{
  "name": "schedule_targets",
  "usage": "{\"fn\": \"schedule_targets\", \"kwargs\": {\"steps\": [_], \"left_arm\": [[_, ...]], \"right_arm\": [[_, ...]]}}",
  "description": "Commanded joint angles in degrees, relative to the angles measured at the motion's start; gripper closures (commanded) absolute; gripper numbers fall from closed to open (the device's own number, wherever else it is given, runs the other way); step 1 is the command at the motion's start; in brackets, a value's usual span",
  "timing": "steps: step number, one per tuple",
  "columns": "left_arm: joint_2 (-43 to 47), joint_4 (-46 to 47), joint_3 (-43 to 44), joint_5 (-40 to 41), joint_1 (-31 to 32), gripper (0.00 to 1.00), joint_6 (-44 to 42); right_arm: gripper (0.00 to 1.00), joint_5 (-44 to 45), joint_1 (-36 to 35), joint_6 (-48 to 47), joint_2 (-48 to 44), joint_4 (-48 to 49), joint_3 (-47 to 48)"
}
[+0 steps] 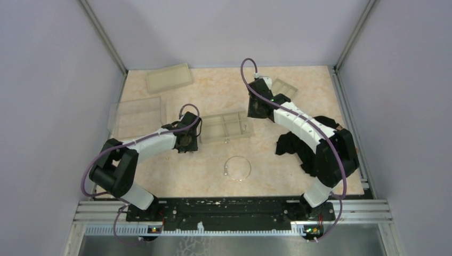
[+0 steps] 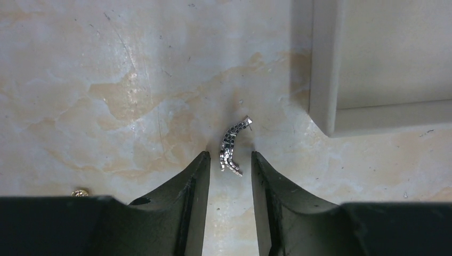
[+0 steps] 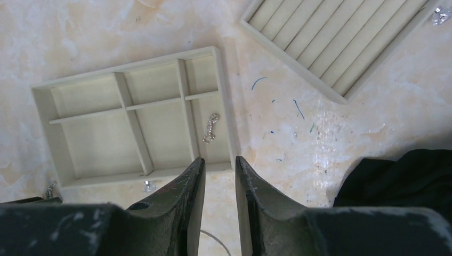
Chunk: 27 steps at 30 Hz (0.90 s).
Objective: Organize the mixed jewelry
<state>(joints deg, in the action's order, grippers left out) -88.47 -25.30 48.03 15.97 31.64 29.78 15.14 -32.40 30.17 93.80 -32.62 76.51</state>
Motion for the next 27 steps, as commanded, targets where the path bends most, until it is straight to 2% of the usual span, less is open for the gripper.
{"fn": "schedule_targets", "kwargs": {"steps": [1, 9, 18, 27], "left_arm": [[-1.4, 3.2, -1.4, -1.4, -1.5, 0.61, 1.2], [-4.5, 2.4, -2.2, -0.4, -2.3, 0.77, 2.2], [-2.0, 0.0, 0.3, 0.2, -2.2, 0.94, 1.5], [2.0, -1.9, 2.5, 0.4, -2.2, 0.96, -0.5]], "right_arm": [[0.73, 0.2, 0.1, 0.6, 0.2, 1.1, 1.0], [0.77, 0.2, 0.1, 0.7, 0.7, 1.3, 1.1], [0.79, 0.4, 0.1, 0.3, 0.9, 1.0, 2.7], [0.8, 0.5, 0.0, 0.5, 0.8, 0.9, 2.5]]}}
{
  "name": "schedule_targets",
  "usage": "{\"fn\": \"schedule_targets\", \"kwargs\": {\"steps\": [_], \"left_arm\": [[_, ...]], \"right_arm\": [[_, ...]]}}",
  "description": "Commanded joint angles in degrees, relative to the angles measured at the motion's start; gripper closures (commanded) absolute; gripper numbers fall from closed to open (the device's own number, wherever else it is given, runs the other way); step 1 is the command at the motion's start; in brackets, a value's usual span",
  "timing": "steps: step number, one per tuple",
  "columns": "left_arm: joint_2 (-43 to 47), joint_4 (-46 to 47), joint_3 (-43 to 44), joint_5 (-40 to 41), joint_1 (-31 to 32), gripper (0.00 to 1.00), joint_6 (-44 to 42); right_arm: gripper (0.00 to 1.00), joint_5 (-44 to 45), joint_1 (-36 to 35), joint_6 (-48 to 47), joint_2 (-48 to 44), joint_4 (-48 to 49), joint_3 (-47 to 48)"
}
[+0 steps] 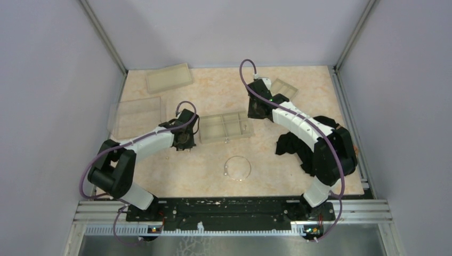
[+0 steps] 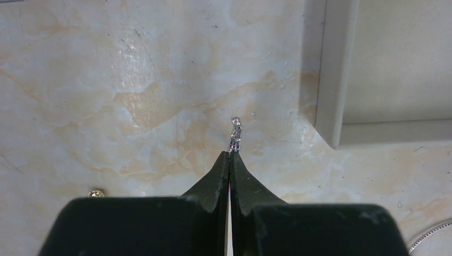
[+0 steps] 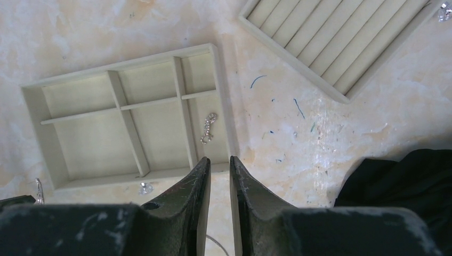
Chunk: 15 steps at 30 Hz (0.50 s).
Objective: Organize the mixed jewelry
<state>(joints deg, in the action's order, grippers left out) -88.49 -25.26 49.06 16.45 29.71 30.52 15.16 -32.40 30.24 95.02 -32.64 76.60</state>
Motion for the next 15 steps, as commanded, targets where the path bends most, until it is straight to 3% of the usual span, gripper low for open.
{"fn": "schedule_targets", "kwargs": {"steps": [1, 6, 11, 15], "left_arm": [[2.1, -2.0, 1.6, -0.1, -0.3, 0.97, -1.4], [2.4, -2.6, 1.6, 0.1, -0.3, 0.94, -1.5], [2.6, -1.3, 1.6, -0.6, -0.3, 0.67, -2.0], [0.5, -0.7, 2.7, -0.1, -0.3, 0.61, -1.0]], "right_arm": [[0.8, 0.4, 0.1, 0.5, -0.4, 1.0, 2.4], [0.8, 0.2, 0.1, 1.0, -0.4, 1.2, 2.1], [0.8, 0.0, 0.1, 1.6, -0.8, 1.6, 1.2], [0.81, -0.2, 0.1, 2.0, -0.9, 1.5, 0.9]]}}
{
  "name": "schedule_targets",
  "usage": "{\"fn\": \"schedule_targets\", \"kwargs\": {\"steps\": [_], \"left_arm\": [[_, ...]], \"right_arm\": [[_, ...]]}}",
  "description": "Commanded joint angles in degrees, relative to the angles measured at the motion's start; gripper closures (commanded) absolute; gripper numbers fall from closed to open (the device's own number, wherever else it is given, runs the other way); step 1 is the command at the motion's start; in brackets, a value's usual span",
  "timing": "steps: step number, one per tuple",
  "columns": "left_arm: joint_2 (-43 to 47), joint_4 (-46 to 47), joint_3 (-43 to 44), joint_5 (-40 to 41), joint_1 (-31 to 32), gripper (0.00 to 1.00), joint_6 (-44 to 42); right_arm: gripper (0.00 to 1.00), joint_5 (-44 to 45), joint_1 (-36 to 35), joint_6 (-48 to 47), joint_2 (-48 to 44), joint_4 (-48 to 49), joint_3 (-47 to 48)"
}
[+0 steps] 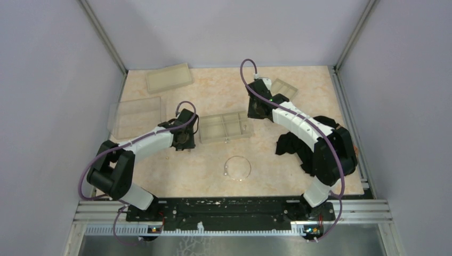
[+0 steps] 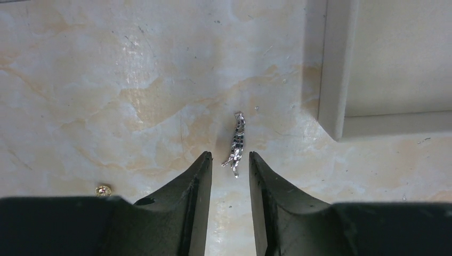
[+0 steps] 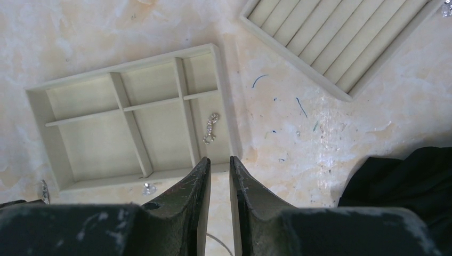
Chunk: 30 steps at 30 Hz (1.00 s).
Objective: Organize the mixed jewelry
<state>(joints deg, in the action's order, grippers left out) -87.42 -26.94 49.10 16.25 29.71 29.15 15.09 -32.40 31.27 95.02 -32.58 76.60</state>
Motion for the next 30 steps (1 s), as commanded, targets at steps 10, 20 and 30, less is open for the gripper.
{"fn": "schedule_targets", "kwargs": {"steps": [10, 20, 30], "left_arm": [[-7.8, 1.2, 6.7, 1.1, -0.4, 0.65, 1.7], [-7.4, 1.4, 4.2, 1.8, -0.7, 0.75, 3.8], [-7.0, 1.5, 3.7, 2.8, -1.2, 0.87, 3.1]], "right_arm": [[0.8, 0.1, 0.1, 1.3, -2.4, 1.0, -0.2], [0.81, 0.1, 0.1, 1.5, -3.1, 1.0, -0.7], [0.81, -0.4, 0.1, 1.6, -2.7, 1.1, -0.3]]}}
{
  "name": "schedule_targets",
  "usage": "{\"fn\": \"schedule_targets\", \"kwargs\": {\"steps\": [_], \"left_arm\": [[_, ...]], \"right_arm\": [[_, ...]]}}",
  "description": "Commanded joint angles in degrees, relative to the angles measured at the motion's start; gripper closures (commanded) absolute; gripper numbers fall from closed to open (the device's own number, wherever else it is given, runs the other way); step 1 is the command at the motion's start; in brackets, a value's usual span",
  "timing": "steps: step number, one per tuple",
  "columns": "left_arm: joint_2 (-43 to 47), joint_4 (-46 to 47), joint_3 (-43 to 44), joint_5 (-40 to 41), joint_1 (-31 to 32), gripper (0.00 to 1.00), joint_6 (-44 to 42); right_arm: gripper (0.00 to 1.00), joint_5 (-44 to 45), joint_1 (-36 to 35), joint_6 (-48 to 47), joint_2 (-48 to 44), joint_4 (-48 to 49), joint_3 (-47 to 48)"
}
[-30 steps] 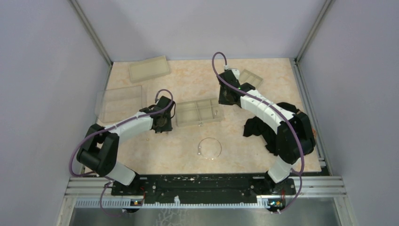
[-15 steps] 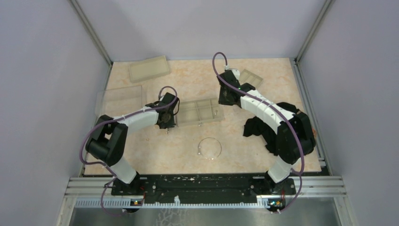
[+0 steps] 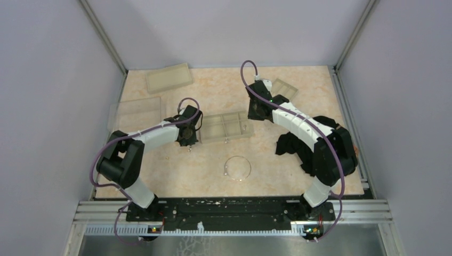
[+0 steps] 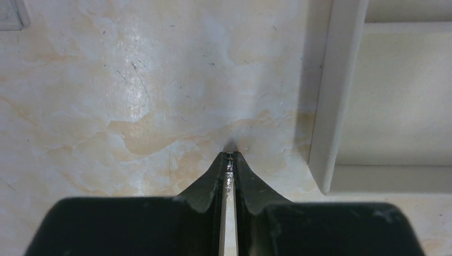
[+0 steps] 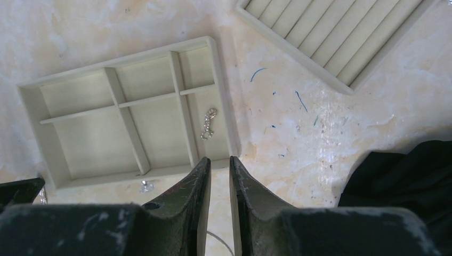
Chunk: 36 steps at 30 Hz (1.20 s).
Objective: Organize the mixed jewelry
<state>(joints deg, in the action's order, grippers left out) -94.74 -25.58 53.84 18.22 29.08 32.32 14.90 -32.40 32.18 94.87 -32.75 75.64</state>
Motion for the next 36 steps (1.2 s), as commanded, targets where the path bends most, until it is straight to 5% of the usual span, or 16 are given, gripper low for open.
{"fn": "schedule_targets", "kwargs": {"steps": [1, 5, 19, 36], "left_arm": [[0.4, 0.1, -1.0, 0.9, -0.6, 0.89, -0.3], [1.4, 0.5, -0.7, 0.9, -0.5, 1.0, -1.5], [7.9, -1.7, 3.5, -0.5, -0.5, 1.0, -5.8], [6.3, 1.1, 19.6, -22.9, 3.4, 1.0, -11.7]], "right_arm": [[0.81, -0.2, 0.1, 0.7, -2.6, 1.2, 0.6], [0.81, -0.2, 0.1, 0.9, -2.7, 1.3, 0.6], [0.81, -0.1, 0.1, 1.4, -2.8, 1.5, 0.7], [0.81, 3.3, 4.1, 1.6, -7.1, 0.0, -0.2]]}}
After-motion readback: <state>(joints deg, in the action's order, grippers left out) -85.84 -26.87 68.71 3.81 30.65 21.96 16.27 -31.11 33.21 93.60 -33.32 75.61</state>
